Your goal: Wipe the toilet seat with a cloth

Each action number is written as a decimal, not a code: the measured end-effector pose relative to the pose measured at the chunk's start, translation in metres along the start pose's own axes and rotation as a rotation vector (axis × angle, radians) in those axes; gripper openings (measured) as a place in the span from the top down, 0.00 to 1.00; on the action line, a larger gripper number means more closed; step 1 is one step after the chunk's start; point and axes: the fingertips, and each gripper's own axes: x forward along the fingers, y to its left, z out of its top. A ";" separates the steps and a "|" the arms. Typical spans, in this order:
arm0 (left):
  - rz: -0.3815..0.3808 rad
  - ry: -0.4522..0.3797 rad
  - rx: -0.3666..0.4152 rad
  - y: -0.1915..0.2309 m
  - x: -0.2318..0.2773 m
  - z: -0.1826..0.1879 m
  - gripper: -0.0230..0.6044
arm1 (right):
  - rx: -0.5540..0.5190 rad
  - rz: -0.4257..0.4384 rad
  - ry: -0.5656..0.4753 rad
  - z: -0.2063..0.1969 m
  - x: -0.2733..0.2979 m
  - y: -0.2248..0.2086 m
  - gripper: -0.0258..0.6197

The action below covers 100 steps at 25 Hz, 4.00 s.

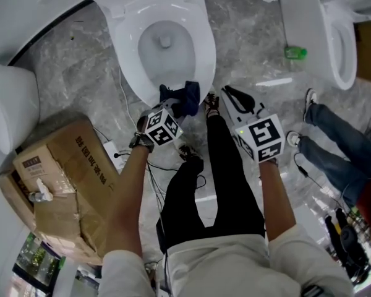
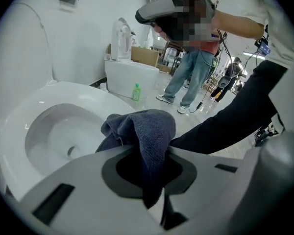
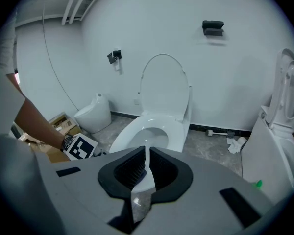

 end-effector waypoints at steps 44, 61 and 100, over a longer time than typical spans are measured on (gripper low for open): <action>0.298 0.201 -0.004 0.269 -0.099 -0.055 0.90 | -0.070 0.121 0.070 0.071 0.101 -0.055 0.88; 0.447 0.123 0.097 0.352 -0.101 0.004 0.90 | -0.039 0.086 0.070 0.074 0.114 -0.091 0.88; 0.656 -0.404 -0.273 0.204 -0.264 0.206 0.90 | -0.071 -0.062 -0.159 0.225 -0.056 -0.082 0.88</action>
